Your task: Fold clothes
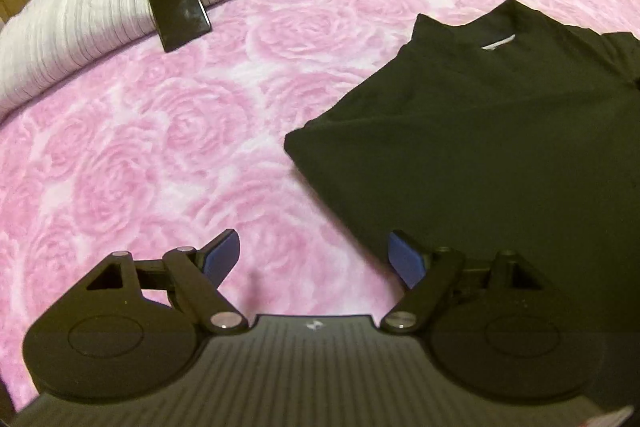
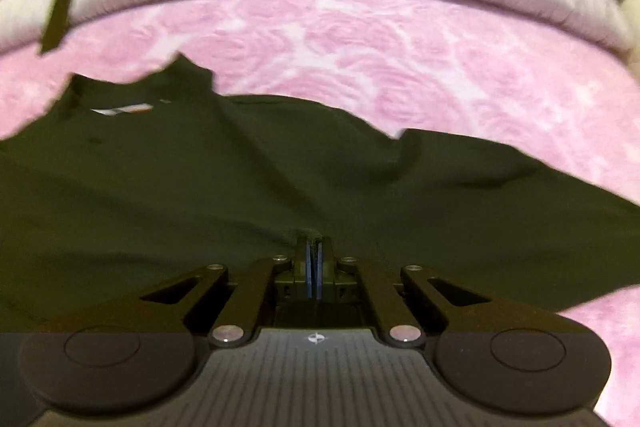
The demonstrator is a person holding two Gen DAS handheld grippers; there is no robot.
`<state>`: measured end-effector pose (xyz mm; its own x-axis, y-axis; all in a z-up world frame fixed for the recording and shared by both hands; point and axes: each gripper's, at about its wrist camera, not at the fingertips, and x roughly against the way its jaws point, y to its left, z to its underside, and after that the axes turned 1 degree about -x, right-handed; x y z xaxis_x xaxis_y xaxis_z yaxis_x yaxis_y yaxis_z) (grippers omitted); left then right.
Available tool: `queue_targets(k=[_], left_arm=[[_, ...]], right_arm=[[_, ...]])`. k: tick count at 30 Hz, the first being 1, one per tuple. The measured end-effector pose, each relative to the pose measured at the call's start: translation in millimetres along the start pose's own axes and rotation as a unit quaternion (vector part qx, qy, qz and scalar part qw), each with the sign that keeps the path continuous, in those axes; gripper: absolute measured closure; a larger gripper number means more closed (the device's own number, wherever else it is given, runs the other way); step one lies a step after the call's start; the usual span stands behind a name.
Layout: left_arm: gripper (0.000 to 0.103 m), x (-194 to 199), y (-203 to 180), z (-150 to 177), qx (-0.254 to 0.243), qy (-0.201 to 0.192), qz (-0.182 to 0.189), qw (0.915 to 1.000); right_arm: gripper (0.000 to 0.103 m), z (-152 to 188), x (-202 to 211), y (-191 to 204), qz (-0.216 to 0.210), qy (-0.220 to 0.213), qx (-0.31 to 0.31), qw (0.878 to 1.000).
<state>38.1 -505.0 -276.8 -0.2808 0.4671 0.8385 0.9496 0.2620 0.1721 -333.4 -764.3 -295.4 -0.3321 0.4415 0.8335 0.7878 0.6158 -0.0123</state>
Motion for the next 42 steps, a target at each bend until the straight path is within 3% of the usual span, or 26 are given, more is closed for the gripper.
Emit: queue_targets(k=[3, 9, 11, 13, 16, 20, 23, 31, 37, 42], left_arm=[[0.024, -15.6, 0.5, -7.2, -0.009, 0.003, 0.002, 0.9999], [0.024, -8.9, -1.5, 3.3, -0.017, 0.017, -0.015, 0.9996], [0.024, 9.6, -5.5, 9.8, -0.020, 0.013, -0.020, 0.9995], [0.024, 25.6, -16.0, 17.2, -0.023, 0.009, -0.009, 0.9997], [0.023, 35.0, -34.0, 28.7, -0.038, 0.014, 0.002, 0.9992], [0.023, 18.2, -43.6, 45.5, -0.067, 0.042, -0.029, 0.9965], [0.025, 21.5, -34.0, 51.8, -0.056, 0.060, -0.036, 0.9960], [0.025, 68.5, -42.2, 47.8, -0.079, 0.026, -0.019, 0.9963], [0.023, 79.3, -90.4, 26.0, -0.125, -0.004, 0.024, 0.9919], [0.017, 84.9, -147.5, -6.1, -0.155, -0.030, 0.052, 0.9861]], right_arm=[[0.103, 1.4, 0.0, 1.8, 0.026, -0.007, 0.010, 1.000], [0.100, 0.3, -4.3, -0.8, 0.022, 0.011, 0.006, 1.000], [0.078, 0.1, -3.2, -1.7, 0.025, 0.014, 0.001, 1.000], [0.072, 1.5, 5.5, -0.9, 0.033, 0.005, -0.006, 0.999], [0.072, 7.5, 21.3, 3.9, 0.024, -0.007, -0.015, 1.000], [0.072, 25.6, 31.8, 21.5, -0.014, 0.002, -0.005, 1.000], [0.072, 37.4, 33.9, 31.0, -0.024, 0.017, 0.001, 1.000], [0.062, 56.2, 80.9, 29.5, -0.010, 0.016, -0.049, 0.999], [0.055, 66.8, 136.8, -6.8, 0.036, -0.006, -0.107, 0.994], [0.050, 75.0, 161.9, -75.8, 0.089, -0.018, -0.174, 0.981]])
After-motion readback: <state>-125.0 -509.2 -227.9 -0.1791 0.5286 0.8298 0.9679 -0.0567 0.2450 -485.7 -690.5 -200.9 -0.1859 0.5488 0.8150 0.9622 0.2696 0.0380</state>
